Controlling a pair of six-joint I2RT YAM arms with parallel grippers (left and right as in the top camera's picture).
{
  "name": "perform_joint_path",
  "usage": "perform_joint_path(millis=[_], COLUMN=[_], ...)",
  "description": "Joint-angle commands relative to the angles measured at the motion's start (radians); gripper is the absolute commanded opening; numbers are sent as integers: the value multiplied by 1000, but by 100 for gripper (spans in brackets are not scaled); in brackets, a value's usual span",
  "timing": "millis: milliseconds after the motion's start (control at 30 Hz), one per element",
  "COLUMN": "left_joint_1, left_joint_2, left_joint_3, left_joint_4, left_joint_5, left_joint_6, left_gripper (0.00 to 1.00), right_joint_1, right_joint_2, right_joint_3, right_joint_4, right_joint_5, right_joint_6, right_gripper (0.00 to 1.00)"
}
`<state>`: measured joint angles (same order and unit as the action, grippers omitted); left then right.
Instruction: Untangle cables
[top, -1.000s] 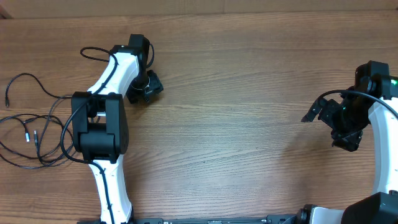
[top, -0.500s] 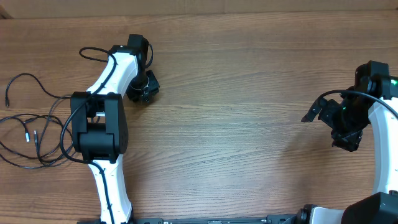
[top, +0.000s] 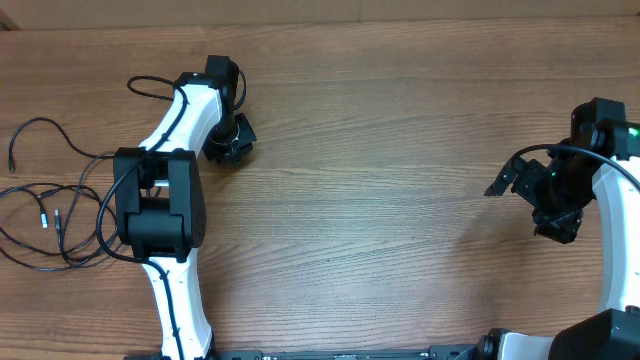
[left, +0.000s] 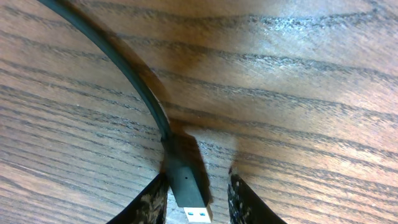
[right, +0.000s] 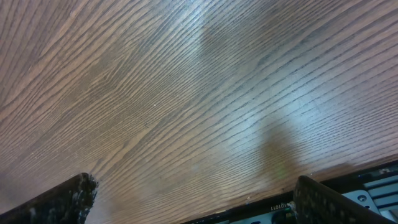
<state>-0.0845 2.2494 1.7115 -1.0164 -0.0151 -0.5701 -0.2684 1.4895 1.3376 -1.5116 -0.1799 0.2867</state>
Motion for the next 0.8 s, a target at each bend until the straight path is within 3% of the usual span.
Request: perform_joint_path(millis=[0,767], left_joint_1=[6,6], left_joint_2=[54,54], left_joint_3=[-46,-40], left_joint_4=[-4,-26], left_joint_5=[5,12], left_joint_6=[-2,-2], left_gripper=[31,20], right_joint_1=[0,0], right_joint_2=[-6,-6], right_joint_3=[-2,-2], right_joint_4=[2,2], right_joint_5=[-8,-8], right_joint_6=[-7,-7], right_gripper=[100,100])
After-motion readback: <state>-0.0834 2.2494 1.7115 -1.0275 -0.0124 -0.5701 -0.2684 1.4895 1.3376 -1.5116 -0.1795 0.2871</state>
